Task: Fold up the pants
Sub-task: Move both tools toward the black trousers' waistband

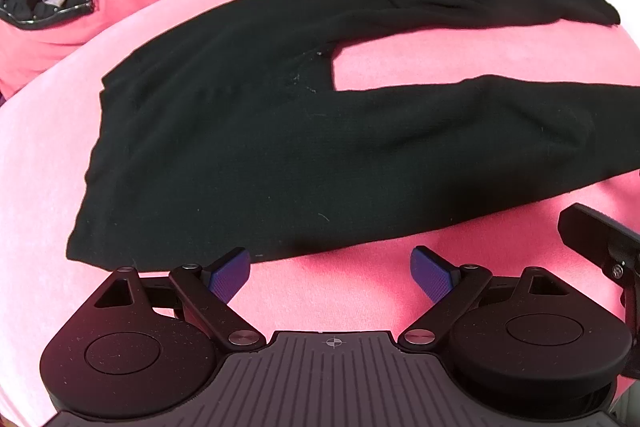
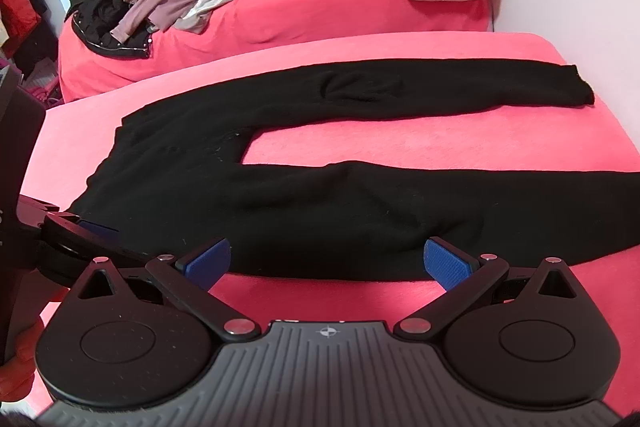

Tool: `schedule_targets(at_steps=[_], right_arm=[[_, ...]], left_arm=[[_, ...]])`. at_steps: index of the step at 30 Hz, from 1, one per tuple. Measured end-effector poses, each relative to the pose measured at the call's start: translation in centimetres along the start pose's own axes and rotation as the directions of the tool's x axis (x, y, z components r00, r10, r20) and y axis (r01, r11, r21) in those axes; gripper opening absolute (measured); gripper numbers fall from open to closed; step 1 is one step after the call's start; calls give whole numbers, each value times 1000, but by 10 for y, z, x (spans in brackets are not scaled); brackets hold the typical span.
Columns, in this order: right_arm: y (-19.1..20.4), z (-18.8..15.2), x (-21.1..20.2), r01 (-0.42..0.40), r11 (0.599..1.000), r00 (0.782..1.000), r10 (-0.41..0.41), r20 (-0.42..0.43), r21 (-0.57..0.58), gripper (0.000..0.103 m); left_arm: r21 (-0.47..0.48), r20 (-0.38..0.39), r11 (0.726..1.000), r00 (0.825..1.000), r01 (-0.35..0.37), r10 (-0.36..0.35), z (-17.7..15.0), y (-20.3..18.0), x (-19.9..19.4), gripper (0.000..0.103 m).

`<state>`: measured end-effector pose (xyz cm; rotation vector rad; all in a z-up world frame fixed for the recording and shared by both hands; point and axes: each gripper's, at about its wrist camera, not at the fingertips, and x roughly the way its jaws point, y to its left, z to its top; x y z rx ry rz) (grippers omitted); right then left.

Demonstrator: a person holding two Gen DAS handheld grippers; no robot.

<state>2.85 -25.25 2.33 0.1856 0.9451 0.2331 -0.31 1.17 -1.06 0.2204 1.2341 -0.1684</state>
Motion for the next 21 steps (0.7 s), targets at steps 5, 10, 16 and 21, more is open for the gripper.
schedule_targets(at_steps=[5,10,16,21], right_arm=[[2,-3,0,-15,1000,1000,15,-5,-6,103],[2,-4,0,-31,1000,999,31,-13,-5,103],[2,-5,0,-40,999,999,40,-12,-8,103],[2,-4,0,-50,999,999,50,-8,-8,103]], left_arm=[[1,-6,1000,1000,-4,4,4,-3,1,103],[3,-10,1000,1000,-4,4,5,-4,2,103],[5,-15,1000,1000,-5,5,6,-4,3,103],[3,-17,1000,1000,-7,7,7,-4,4,103]])
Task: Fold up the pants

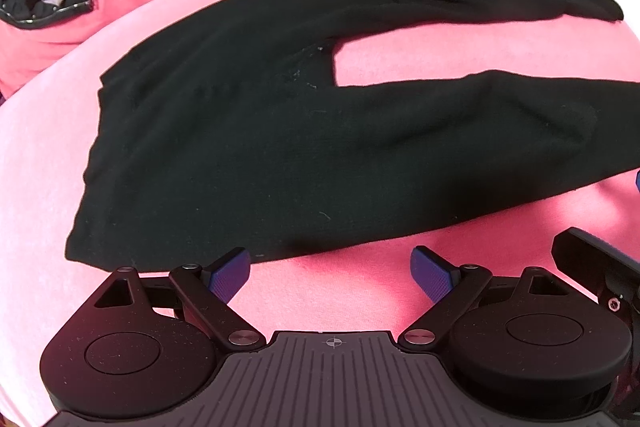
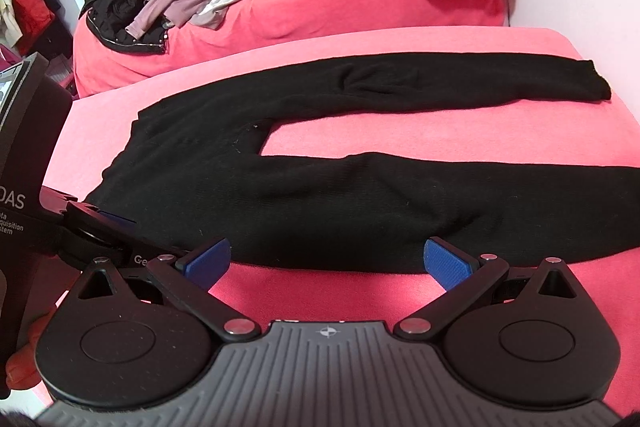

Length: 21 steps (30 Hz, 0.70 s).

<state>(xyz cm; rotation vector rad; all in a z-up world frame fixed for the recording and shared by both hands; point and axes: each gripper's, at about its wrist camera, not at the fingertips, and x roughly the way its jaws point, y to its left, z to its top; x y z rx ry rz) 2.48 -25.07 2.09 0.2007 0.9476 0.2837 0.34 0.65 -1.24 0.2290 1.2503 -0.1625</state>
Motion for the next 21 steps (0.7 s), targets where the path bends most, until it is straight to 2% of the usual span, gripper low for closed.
schedule_targets(at_steps=[21], right_arm=[[0,-2,10,-61,998,998,61,-12,4,102]], left_arm=[[2,-21,1000,1000,-7,7,7,9,15,103]])
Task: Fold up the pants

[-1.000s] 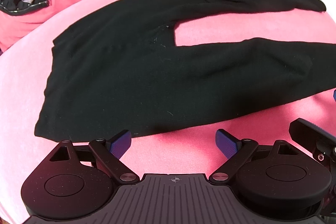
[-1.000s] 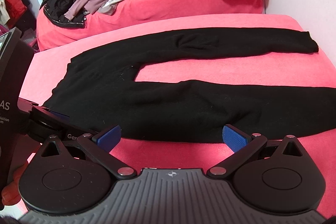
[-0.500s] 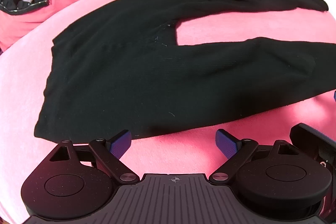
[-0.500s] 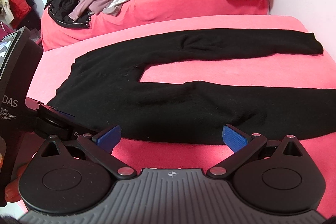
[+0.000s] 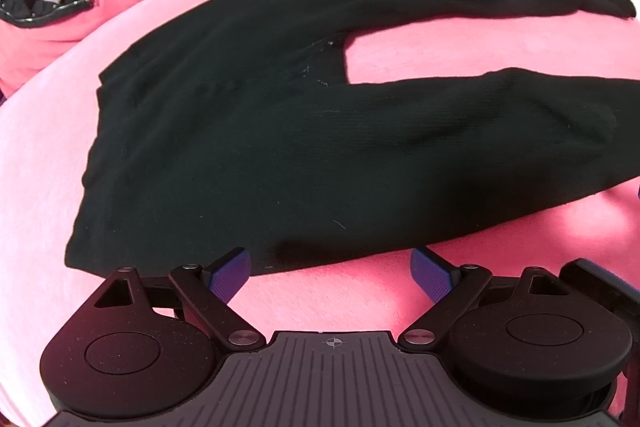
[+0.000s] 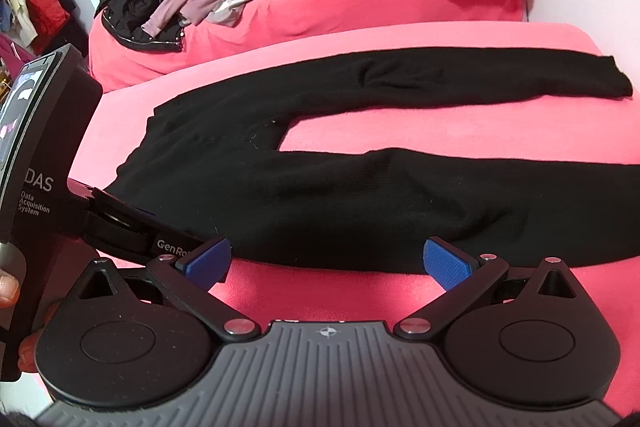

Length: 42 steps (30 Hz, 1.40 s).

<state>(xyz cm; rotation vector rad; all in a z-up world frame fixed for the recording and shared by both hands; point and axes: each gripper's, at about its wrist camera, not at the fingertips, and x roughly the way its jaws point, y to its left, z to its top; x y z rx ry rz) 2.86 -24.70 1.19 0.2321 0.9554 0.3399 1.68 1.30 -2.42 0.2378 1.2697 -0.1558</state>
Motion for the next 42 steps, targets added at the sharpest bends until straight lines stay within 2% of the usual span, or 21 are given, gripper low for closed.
schedule_targets(at_steps=[5,13,18,22,26,28,32,34,37,38,42], right_arm=[[-5,2,3,-25,1000,1000,26,14,-13,102],[-8,11,37,-109,992,994,108,-14,-58,102],[-11,15,64,-168,984,986,166,-31,-57,102],[-16,7,75,-189,982,978,186,-97,-21,100],[-22,-8,70,-223,975,967,220,-126,-10,100],[-25,-8,62,-225,974,969,222,-108,-17,100],[-34,0,44,-180,982,984,180,-10,-50,100],[-40,1,50,-137,988,990,136,-29,-67,100],[-56,-6,61,-142,989,984,145,-100,31,100],[-57,-9,56,-149,988,986,151,-77,28,100],[-49,-19,44,-131,991,987,126,-95,-40,100]], left_arm=[[-10,15,999,999,33,-33,5,5,9,103],[-53,-36,999,999,-8,6,14,27,27,103],[-46,-1,999,1000,3,-3,28,32,21,103],[-26,34,997,996,78,-77,44,24,21,103],[23,46,986,985,167,-168,57,3,30,103],[49,32,982,983,181,-183,65,-12,38,103],[92,6,987,991,135,-136,73,-24,58,103],[99,13,985,989,145,-147,72,-23,61,103],[132,25,982,990,133,-138,68,-24,61,103],[141,32,982,991,126,-132,66,-24,61,103],[134,32,982,990,133,-139,64,-19,61,103]])
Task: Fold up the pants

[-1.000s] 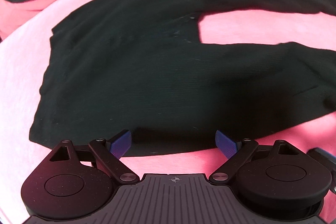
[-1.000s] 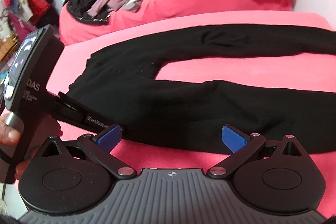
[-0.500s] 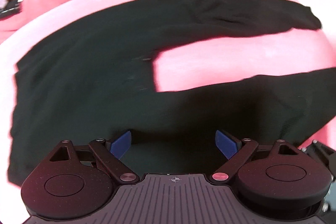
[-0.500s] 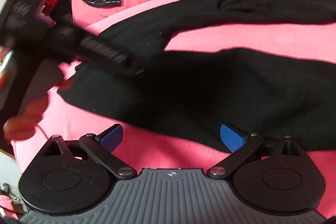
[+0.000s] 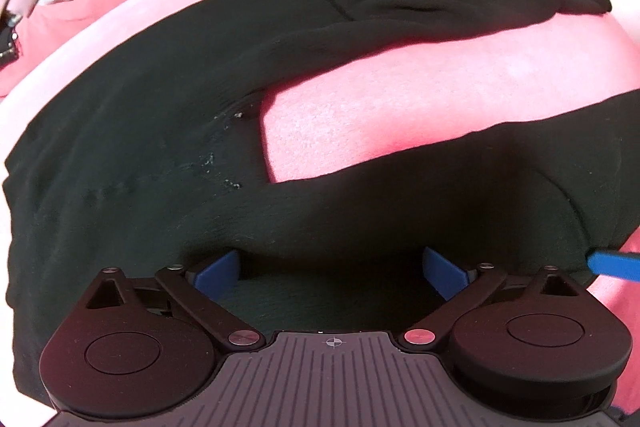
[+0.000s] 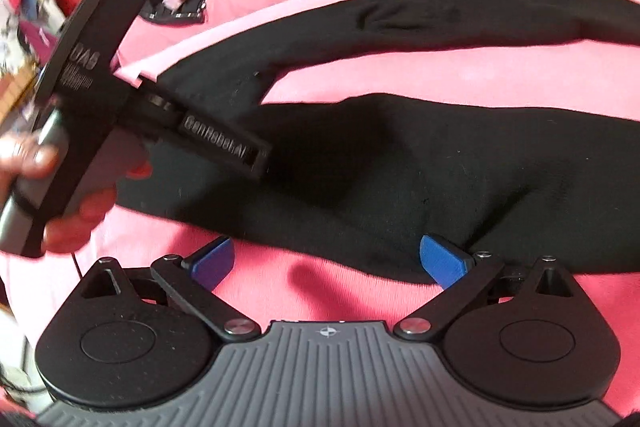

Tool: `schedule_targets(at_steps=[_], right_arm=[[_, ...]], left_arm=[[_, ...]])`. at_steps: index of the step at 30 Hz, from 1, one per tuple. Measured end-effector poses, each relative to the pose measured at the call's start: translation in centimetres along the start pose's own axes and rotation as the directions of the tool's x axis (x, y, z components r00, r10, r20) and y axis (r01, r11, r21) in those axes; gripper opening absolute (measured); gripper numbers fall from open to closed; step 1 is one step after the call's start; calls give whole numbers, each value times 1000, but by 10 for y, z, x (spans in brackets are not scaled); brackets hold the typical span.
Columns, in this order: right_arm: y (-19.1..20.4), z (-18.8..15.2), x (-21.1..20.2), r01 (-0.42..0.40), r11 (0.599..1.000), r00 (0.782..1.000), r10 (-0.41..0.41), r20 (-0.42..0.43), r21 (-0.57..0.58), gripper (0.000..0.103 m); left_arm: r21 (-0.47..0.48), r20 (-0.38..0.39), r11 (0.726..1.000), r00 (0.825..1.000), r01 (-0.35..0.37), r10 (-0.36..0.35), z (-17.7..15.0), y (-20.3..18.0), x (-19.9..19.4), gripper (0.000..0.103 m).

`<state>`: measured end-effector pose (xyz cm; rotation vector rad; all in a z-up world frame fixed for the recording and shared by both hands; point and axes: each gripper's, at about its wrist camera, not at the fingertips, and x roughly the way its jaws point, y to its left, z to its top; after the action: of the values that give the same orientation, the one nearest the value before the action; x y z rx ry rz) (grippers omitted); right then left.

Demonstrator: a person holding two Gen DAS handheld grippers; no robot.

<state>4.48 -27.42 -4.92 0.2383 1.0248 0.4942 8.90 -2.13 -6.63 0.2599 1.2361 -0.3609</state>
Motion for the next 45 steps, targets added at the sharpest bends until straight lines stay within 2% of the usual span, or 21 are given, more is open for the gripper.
schedule_targets(at_steps=[4,7,11,12,16,19,20,21,22,23,25,28,30,32,35,36,37,39,41,43,45], right_arm=[[-10,4,-22,-66,997,996,63,63,50,100],[-26,13,-39,-29,996,990,17,141,86,98],[-52,30,-40,86,986,980,-109,165,143,38],[-56,33,-35,100,983,979,-125,160,156,31],[-59,46,-20,106,983,976,-131,173,150,31],[-69,47,1,132,981,984,-147,103,139,32],[-72,48,7,153,976,983,-165,75,153,27],[-76,47,10,170,972,979,-185,81,163,11],[-80,47,10,196,965,972,-214,94,176,4],[-85,50,8,227,952,963,-250,96,203,3],[-86,53,3,212,947,963,-244,112,240,11],[-66,55,-6,134,977,972,-162,168,169,18],[-48,56,0,98,990,983,-113,148,102,29],[-42,54,7,82,994,987,-91,135,74,29],[-54,53,16,150,979,980,-166,111,138,28],[-60,51,16,190,966,973,-210,101,173,14],[-65,44,9,188,959,970,-215,115,211,11],[-79,41,-11,193,938,952,-250,178,287,29],[-90,33,-30,152,933,945,-235,230,327,44],[-97,26,-34,147,928,950,-228,213,341,47],[-97,16,-30,195,930,954,-254,160,311,47]], left_arm=[[-11,2,1000,1000,-1,1,-4,6,-14,103],[-7,42,999,999,35,-35,-10,10,-28,103],[6,94,995,991,99,-99,-15,3,-39,103],[10,102,993,988,119,-119,-14,-1,-40,103],[41,98,976,972,212,-215,-18,-26,-36,103],[67,67,977,976,204,-208,-25,-36,-19,103],[86,86,976,975,198,-206,-28,-37,-21,103],[103,86,976,976,194,-203,-31,-39,-23,103],[117,84,975,977,188,-198,-34,-40,-23,103],[131,85,974,977,183,-195,-37,-41,-24,103],[155,86,973,979,171,-186,-41,-42,-24,103],[144,71,973,978,183,-195,-39,-40,-27,103],[121,69,971,974,205,-215,-41,-38,-30,103],[99,76,971,971,219,-227,-37,-34,-33,103],[96,85,974,973,207,-215,-38,-32,-31,103],[86,58,979,980,185,-190,-38,-31,-23,103],[81,53,981,983,174,-178,-38,-28,-19,103],[72,59,979,979,193,-197,-38,-24,-25,103],[54,60,976,975,213,-216,-36,-21,-31,103],[51,64,971,969,234,-237,-32,-23,-32,103],[71,69,968,967,240,-244,-27,-31,-32,103]])
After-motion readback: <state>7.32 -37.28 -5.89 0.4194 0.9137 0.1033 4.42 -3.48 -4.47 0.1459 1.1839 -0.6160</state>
